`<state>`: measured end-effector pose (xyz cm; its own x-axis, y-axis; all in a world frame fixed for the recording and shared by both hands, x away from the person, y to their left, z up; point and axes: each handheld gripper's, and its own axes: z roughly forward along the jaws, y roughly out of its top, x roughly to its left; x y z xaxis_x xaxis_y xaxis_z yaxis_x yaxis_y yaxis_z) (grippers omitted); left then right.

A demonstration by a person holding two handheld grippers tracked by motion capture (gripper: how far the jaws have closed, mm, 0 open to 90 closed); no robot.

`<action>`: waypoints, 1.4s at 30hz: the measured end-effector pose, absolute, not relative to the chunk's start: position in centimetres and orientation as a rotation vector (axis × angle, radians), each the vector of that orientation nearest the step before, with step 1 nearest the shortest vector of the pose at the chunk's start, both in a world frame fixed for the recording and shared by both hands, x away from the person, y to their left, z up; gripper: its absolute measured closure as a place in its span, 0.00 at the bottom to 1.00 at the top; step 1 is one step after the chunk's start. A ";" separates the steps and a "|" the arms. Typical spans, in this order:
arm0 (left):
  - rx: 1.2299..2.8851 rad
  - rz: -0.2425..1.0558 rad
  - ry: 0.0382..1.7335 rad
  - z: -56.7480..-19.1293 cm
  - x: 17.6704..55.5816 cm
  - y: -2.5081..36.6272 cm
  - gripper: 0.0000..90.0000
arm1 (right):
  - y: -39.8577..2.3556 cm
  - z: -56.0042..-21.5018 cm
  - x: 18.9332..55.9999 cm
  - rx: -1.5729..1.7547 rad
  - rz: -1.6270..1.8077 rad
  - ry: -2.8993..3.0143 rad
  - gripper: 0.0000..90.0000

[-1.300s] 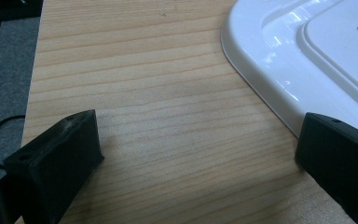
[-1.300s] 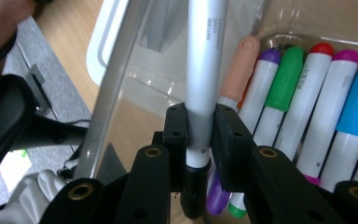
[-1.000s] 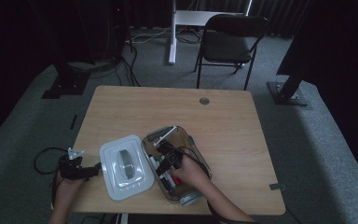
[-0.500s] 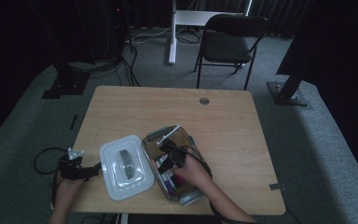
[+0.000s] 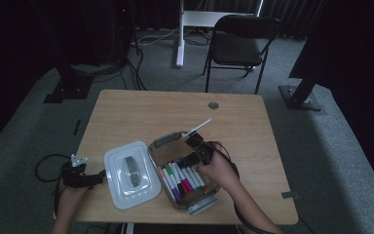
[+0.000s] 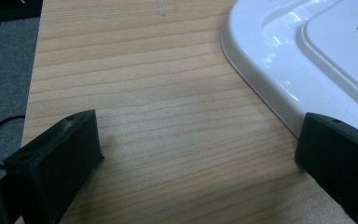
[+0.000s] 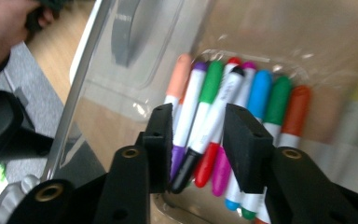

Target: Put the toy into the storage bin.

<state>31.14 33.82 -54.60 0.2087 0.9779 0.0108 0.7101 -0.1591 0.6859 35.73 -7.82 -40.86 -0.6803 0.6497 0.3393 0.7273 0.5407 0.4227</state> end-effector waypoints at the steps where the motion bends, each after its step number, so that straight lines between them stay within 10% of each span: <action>1: 1.937 0.632 1.560 -54.6 31.1 33.8 0.01 | -8.3 -40.5 35.8 -1.190 -0.845 -2.631 0.68; 16: 1.940 0.632 1.559 -54.6 31.1 33.8 0.01 | -15.2 -38.1 38.0 -1.360 -1.004 -2.651 0.61; 42: 1.938 0.631 1.560 -54.6 31.1 33.8 0.01 | -16.2 -49.3 43.2 -1.477 -0.803 -2.620 0.69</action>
